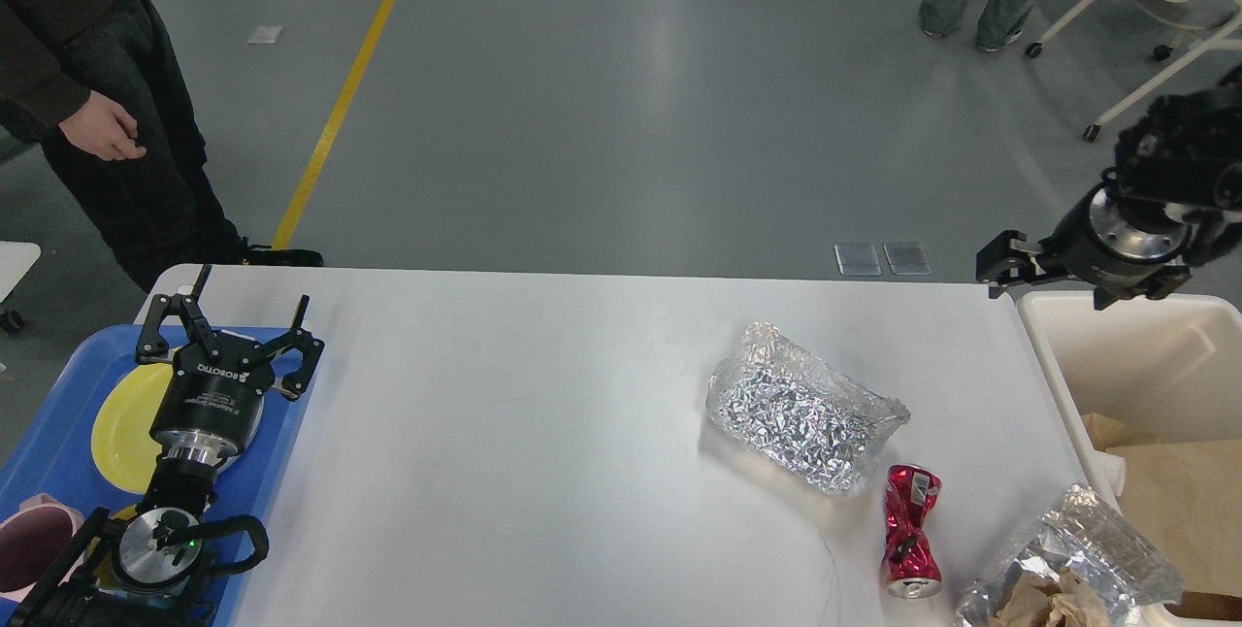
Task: Tidy desktop
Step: 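Move the right gripper over the crumpled silver foil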
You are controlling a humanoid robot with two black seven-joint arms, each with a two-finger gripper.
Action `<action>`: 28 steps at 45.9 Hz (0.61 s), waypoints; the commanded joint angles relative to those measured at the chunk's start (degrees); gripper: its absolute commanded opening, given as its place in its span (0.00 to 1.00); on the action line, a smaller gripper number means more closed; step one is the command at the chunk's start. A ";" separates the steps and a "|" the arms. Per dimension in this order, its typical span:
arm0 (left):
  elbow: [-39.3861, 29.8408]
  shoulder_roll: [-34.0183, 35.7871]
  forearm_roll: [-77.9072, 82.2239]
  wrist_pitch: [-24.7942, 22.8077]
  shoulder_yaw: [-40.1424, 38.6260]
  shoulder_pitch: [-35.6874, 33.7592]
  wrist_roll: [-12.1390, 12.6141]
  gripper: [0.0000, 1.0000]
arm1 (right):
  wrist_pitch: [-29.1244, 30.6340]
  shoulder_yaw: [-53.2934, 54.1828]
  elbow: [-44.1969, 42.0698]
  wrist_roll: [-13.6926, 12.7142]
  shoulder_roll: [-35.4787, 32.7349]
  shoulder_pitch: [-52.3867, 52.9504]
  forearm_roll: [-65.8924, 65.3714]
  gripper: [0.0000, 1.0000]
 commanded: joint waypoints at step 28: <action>0.00 0.00 0.05 0.00 -0.07 0.00 0.00 0.96 | 9.28 7.95 29.56 -0.15 7.39 34.65 8.37 0.98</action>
